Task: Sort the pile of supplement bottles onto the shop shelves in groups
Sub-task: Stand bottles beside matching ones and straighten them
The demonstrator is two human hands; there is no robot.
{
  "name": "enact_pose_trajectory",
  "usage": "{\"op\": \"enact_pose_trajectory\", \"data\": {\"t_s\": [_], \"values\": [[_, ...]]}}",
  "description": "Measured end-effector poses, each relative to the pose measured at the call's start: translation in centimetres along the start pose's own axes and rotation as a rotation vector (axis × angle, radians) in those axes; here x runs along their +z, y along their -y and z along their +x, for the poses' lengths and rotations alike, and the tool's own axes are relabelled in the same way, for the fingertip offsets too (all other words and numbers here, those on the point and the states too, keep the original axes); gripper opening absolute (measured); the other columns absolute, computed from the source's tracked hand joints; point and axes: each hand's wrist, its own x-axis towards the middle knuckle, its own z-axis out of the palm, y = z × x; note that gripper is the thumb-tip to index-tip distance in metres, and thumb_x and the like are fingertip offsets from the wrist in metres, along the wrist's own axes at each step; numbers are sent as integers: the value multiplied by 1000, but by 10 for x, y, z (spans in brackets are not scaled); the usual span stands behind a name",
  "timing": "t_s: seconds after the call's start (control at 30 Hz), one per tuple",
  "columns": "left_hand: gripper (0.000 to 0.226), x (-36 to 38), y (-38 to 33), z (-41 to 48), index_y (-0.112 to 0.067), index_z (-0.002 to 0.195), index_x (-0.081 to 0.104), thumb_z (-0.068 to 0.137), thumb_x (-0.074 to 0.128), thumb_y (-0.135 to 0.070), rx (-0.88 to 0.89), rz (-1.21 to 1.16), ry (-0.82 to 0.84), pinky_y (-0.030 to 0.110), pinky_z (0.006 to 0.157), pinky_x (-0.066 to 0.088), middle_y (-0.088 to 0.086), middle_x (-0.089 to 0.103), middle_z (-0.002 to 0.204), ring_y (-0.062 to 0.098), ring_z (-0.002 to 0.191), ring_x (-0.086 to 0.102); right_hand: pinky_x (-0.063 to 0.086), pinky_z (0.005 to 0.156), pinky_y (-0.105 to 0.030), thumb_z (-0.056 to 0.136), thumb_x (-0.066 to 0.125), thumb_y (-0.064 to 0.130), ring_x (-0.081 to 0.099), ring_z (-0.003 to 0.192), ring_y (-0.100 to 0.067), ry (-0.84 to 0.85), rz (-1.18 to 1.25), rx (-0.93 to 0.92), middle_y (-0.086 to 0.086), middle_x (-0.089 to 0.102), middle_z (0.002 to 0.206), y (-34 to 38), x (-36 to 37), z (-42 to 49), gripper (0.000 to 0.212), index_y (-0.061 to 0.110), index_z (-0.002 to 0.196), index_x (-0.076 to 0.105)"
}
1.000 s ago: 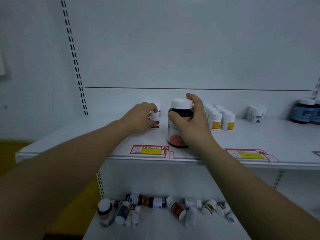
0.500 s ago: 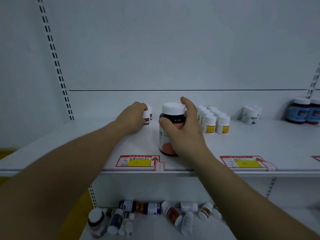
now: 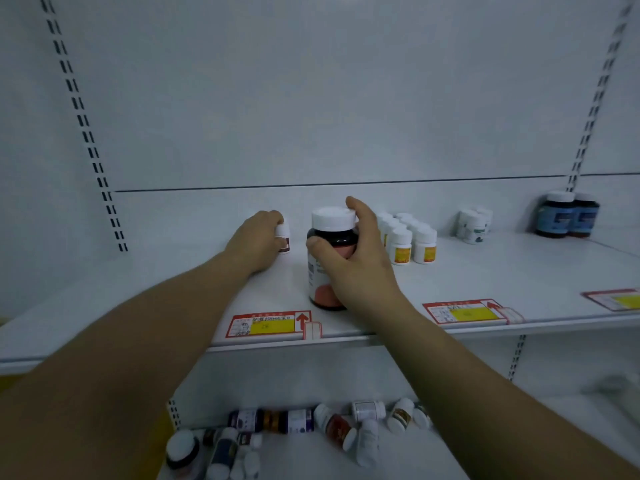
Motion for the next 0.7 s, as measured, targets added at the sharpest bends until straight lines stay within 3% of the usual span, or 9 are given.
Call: {"op": "enact_pose_trajectory", "data": {"t_s": [0.1, 0.3, 0.4, 0.53, 0.7], "values": [[28, 3, 1, 1, -13, 112, 53, 86, 63, -20, -11, -24, -3, 35, 83, 46, 11, 57, 113, 27, 95, 54, 35, 95, -23, 86, 66, 35, 40, 115, -7, -3, -8, 1, 14, 37, 129, 1, 1, -2, 74, 38, 145, 22], [53, -14, -11, -5, -15, 131, 48, 84, 67, -31, -17, -6, -20, 40, 105, 35, 8, 49, 134, 25, 120, 48, 35, 94, -24, 88, 65, 29, 42, 114, -9, -20, 18, 28, 13, 38, 125, 8, 1, -2, 70, 37, 144, 24], [48, -42, -36, -21, -18, 135, 45, 90, 61, -20, 33, -177, 121, 30, 97, 39, 6, 44, 141, 22, 121, 49, 43, 94, -27, 87, 66, 28, 50, 110, -12, -90, 82, 38, 7, 46, 127, 14, -3, 0, 66, 36, 141, 29], [51, -73, -80, -58, -26, 134, 43, 89, 58, -8, 29, -511, 373, 31, 92, 44, -6, 47, 136, 13, 120, 48, 45, 84, -30, 88, 65, 31, 55, 107, -18, -160, 120, 55, 3, 50, 125, 33, -32, 3, 60, 39, 137, 32], [56, -79, -152, -114, -33, 132, 38, 85, 67, -22, 117, -799, 522, 30, 93, 46, -11, 53, 124, 8, 112, 54, 52, 88, -33, 87, 65, 30, 60, 102, -16, -181, 112, -3, 0, 55, 120, 48, -96, -20, 52, 41, 131, 38]]}}
